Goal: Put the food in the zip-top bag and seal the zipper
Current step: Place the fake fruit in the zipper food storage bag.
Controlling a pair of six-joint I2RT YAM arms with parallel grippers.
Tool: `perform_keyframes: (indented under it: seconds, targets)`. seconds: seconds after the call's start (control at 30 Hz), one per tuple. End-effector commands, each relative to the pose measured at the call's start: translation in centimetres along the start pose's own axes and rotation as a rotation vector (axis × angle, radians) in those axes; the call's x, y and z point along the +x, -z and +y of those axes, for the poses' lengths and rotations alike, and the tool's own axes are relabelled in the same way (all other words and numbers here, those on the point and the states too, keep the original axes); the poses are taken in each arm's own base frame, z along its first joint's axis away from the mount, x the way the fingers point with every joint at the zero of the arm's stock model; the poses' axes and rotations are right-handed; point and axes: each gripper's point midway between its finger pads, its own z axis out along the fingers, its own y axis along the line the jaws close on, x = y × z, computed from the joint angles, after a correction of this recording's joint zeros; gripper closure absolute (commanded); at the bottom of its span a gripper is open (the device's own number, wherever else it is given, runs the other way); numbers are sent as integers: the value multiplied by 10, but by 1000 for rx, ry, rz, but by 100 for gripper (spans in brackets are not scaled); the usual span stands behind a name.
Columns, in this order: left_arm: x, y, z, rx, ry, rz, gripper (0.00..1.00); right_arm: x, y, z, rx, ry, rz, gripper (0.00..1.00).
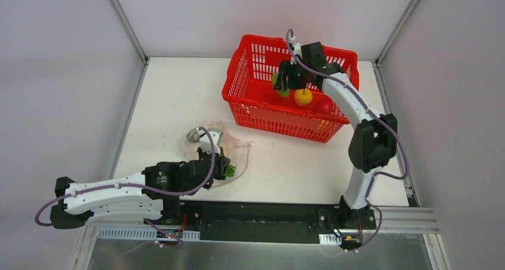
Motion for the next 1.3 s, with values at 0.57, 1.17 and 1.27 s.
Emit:
perform_keyframes:
  seconds: [0.57, 1.17, 1.27]
  targets:
    - [-9, 0, -16, 78, 81, -53, 100, 28, 197, 146, -597, 142, -297, 63]
    - [-50, 8, -42, 133, 92, -109, 100, 122, 203, 212, -787, 223, -119, 63]
    - [-60, 7, -46, 122, 134, -134, 100, 143, 195, 216, -770, 238, -81, 63]
